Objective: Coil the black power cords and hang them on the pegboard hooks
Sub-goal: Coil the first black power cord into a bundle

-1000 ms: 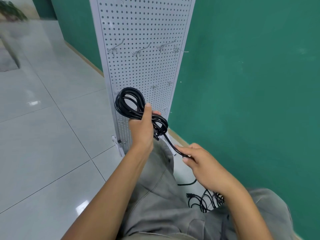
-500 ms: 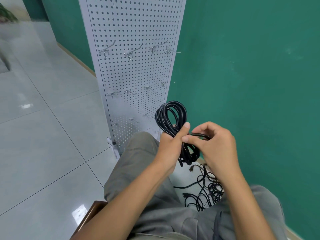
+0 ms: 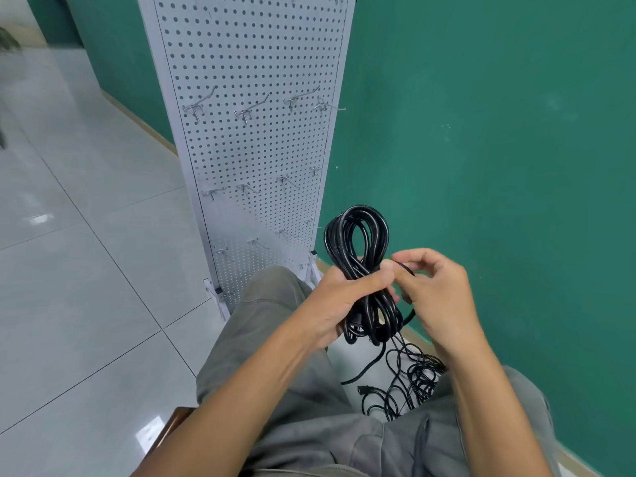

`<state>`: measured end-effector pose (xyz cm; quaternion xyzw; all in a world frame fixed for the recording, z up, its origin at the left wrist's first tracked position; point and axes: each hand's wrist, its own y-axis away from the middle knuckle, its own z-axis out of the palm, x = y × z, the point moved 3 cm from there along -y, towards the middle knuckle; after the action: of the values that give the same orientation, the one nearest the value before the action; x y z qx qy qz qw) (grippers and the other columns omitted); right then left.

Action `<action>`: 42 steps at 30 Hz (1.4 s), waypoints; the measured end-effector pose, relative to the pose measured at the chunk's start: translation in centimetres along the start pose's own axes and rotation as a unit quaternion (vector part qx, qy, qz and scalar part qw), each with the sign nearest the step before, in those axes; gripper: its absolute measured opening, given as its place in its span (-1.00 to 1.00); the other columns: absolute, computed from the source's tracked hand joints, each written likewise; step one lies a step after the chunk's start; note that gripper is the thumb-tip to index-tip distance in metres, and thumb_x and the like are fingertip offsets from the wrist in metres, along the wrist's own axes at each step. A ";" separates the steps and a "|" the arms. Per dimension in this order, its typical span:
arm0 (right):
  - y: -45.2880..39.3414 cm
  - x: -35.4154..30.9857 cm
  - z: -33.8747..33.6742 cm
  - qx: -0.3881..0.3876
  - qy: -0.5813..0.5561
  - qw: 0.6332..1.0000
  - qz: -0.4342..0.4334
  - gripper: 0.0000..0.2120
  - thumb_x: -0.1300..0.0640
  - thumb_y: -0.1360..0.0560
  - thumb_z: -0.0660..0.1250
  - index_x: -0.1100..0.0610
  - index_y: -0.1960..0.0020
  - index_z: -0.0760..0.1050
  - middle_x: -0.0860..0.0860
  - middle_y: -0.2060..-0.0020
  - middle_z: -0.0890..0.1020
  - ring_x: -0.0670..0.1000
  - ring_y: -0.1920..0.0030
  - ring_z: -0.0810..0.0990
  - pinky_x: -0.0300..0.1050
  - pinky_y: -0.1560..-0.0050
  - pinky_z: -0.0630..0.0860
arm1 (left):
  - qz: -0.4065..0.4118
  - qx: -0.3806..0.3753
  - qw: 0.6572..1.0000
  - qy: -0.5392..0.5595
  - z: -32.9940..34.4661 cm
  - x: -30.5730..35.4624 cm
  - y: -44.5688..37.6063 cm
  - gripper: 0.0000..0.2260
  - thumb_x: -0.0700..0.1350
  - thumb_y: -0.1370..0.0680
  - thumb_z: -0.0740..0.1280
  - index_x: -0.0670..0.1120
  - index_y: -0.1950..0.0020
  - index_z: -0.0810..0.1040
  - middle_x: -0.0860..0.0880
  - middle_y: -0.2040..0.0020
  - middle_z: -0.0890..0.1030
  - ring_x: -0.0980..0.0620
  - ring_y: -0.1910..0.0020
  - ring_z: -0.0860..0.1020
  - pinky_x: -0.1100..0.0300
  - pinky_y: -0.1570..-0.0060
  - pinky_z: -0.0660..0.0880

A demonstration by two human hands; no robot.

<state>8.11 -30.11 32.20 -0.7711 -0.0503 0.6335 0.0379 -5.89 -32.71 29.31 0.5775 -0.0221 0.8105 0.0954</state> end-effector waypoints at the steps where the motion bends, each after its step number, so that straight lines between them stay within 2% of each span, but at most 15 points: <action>1: -0.1 0.2 -0.2 0.001 -0.014 1.000 0.008 -0.84 0.14 -0.47 0.54 0.17 0.03 0.62 -0.08 0.36 0.62 -0.14 0.43 0.50 -0.27 0.31 0.44 | 0.000 -0.003 1.000 -0.001 0.0 0.3 0.1 -0.87 0.02 -0.47 0.50 -0.03 0.16 0.73 -0.09 0.20 0.69 -0.03 0.19 0.65 0.07 0.11 0.55; 3: 0.2 0.7 -0.2 -0.032 -0.057 0.997 0.030 -0.75 0.06 -0.49 0.50 0.23 0.00 0.59 -0.03 0.36 0.62 -0.12 0.39 0.52 -0.27 0.27 0.47 | 0.007 -0.009 1.000 0.016 0.0 0.6 0.2 -0.84 -0.14 -0.55 0.43 -0.03 0.22 0.73 -0.08 0.23 0.69 -0.02 0.20 0.66 0.13 0.13 0.60; 5: 0.8 1.3 -0.1 -0.086 -0.087 0.991 0.054 -0.68 -0.04 -0.49 0.43 0.22 -0.02 0.59 0.01 0.27 0.65 -0.06 0.24 0.57 -0.15 0.06 0.53 | 0.008 -0.003 0.998 0.059 -0.1 1.1 0.2 -0.73 -0.23 -0.61 0.37 -0.08 0.27 0.71 -0.09 0.26 0.67 -0.01 0.21 0.67 0.14 0.14 0.63; 9: 1.6 3.3 0.1 -0.110 -0.151 0.977 0.099 -0.73 0.08 -0.54 0.38 0.25 -0.14 0.53 0.27 0.00 0.68 0.11 -0.05 0.66 0.20 -0.36 0.48 | -0.004 0.069 0.988 0.135 -1.4 1.7 -0.2 -0.77 -0.22 -0.63 0.35 -0.18 0.24 0.61 -0.08 0.30 0.62 -0.01 0.25 0.68 0.14 0.26 0.63; 11: 1.7 3.6 0.3 -0.095 -0.153 0.979 0.095 -0.71 0.10 -0.51 0.40 0.22 -0.15 0.50 0.23 0.08 0.69 0.11 -0.01 0.65 0.25 -0.41 0.43 | -0.005 0.092 0.985 0.143 -2.0 1.7 -0.4 -0.79 -0.21 -0.63 0.35 -0.21 0.20 0.56 -0.09 0.31 0.60 -0.01 0.27 0.67 0.14 0.31 0.62; 16: 1.5 2.1 0.2 -0.036 -0.148 0.988 0.030 -0.97 0.18 -0.55 0.37 0.10 0.02 0.57 0.08 0.20 0.69 0.12 0.06 0.63 0.08 -0.21 0.55 | -0.013 0.124 0.986 0.114 -3.1 1.2 -0.9 -0.79 -0.17 -0.59 0.43 -0.15 0.25 0.59 -0.08 0.32 0.60 0.00 0.29 0.66 0.15 0.30 0.60; 18: 1.4 0.9 0.0 -0.019 -0.116 0.993 -0.014 -0.95 0.11 -0.51 0.40 -0.03 0.11 0.61 0.05 0.08 0.71 0.12 -0.03 0.67 0.14 -0.25 0.56 | -0.028 0.122 0.987 0.097 -3.4 0.8 -1.1 -0.78 -0.17 -0.57 0.46 -0.13 0.28 0.61 -0.08 0.32 0.62 -0.01 0.28 0.66 0.15 0.26 0.59; 21: 1.2 -0.6 0.2 -0.028 -0.059 0.996 -0.067 -0.91 0.13 -0.55 0.43 0.00 0.13 0.59 -0.05 -0.12 0.67 0.04 -0.22 0.62 0.28 -0.31 0.51 | -0.044 0.111 0.991 0.055 -3.3 0.2 -1.1 -0.83 -0.17 -0.55 0.48 -0.13 0.23 0.62 -0.11 0.29 0.65 -0.04 0.26 0.67 0.13 0.22 0.58; 26: 1.0 -1.8 1.4 -0.032 -0.078 0.996 -0.042 -0.75 0.18 -0.61 0.38 -0.09 0.20 0.58 -0.17 -0.31 0.56 -0.06 -0.33 0.57 0.09 -0.27 0.56 | 0.003 0.027 0.999 -0.022 -1.9 -0.6 -1.1 -0.87 -0.10 -0.56 0.50 -0.14 -0.03 0.67 -0.11 0.21 0.66 -0.05 0.22 0.64 0.03 0.10 0.59; 30: 1.1 -2.3 1.6 -0.013 -0.157 0.988 -0.005 -0.79 0.21 -0.63 0.33 0.04 0.17 0.56 -0.12 -0.37 0.52 -0.17 -0.18 0.65 -0.21 0.03 0.59 | 0.050 -0.016 0.995 -0.079 -1.1 -0.8 -1.0 -0.89 -0.14 -0.62 0.42 -0.15 -0.11 0.64 -0.03 0.12 0.66 0.04 0.12 0.63 0.09 0.01 0.55; 33: 1.0 -2.5 1.3 -0.009 -0.202 0.979 0.026 -0.84 0.23 -0.65 0.29 0.13 0.11 0.51 -0.03 -0.38 0.51 -0.28 -0.04 0.67 -0.21 0.05 0.64 | 0.074 -0.027 0.989 -0.123 -0.8 -0.4 -0.9 -0.87 -0.14 -0.63 0.41 0.00 -0.16 0.65 0.11 0.02 0.70 0.15 -0.03 0.64 0.19 -0.13 0.52; 35: 1.1 -2.8 1.4 -0.015 -0.220 0.975 0.036 -0.87 0.23 -0.66 0.27 0.15 0.07 0.51 -0.03 -0.27 0.57 -0.27 0.05 0.68 -0.23 0.09 0.64 | 0.081 -0.025 0.988 -0.133 -1.0 -0.2 -1.0 -0.81 -0.11 -0.62 0.42 0.04 -0.23 0.65 0.08 -0.08 0.71 0.13 -0.13 0.64 0.11 -0.23 0.51; 37: 1.0 -2.9 1.7 -0.012 -0.222 0.974 0.048 -0.90 0.21 -0.66 0.27 0.15 0.01 0.52 0.03 -0.17 0.60 -0.18 0.12 0.68 -0.19 0.15 0.62 | 0.078 -0.037 0.987 -0.135 -1.1 -0.1 -0.9 -0.79 -0.07 -0.60 0.44 0.03 -0.23 0.65 0.00 -0.12 0.72 0.02 -0.19 0.65 -0.05 -0.31 0.52; 39: 0.8 -2.9 2.1 -0.007 -0.234 0.970 0.061 -0.94 0.20 -0.66 0.28 0.13 -0.03 0.52 0.13 -0.21 0.58 -0.02 0.09 0.66 0.02 0.12 0.59 | 0.071 -0.050 0.986 -0.139 -1.3 -0.1 -0.8 -0.83 -0.06 -0.58 0.47 -0.05 -0.15 0.67 -0.11 -0.02 0.71 -0.07 -0.06 0.67 -0.23 -0.27 0.54; 42: 0.2 -2.5 2.4 -0.012 -0.275 0.958 0.076 -0.89 0.26 -0.64 0.31 0.07 -0.05 0.47 0.19 -0.32 0.54 0.11 -0.12 0.66 0.24 -0.19 0.59 | 0.062 -0.050 0.986 -0.145 -1.8 0.1 -0.9 -0.85 -0.11 -0.58 0.48 0.00 -0.15 0.67 -0.02 0.04 0.71 0.02 0.01 0.67 -0.10 -0.17 0.60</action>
<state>5.25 -30.60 34.15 -0.5690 -0.0079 0.8215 -0.0345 -7.43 -31.50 28.73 0.6809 -0.1117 0.7204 0.0694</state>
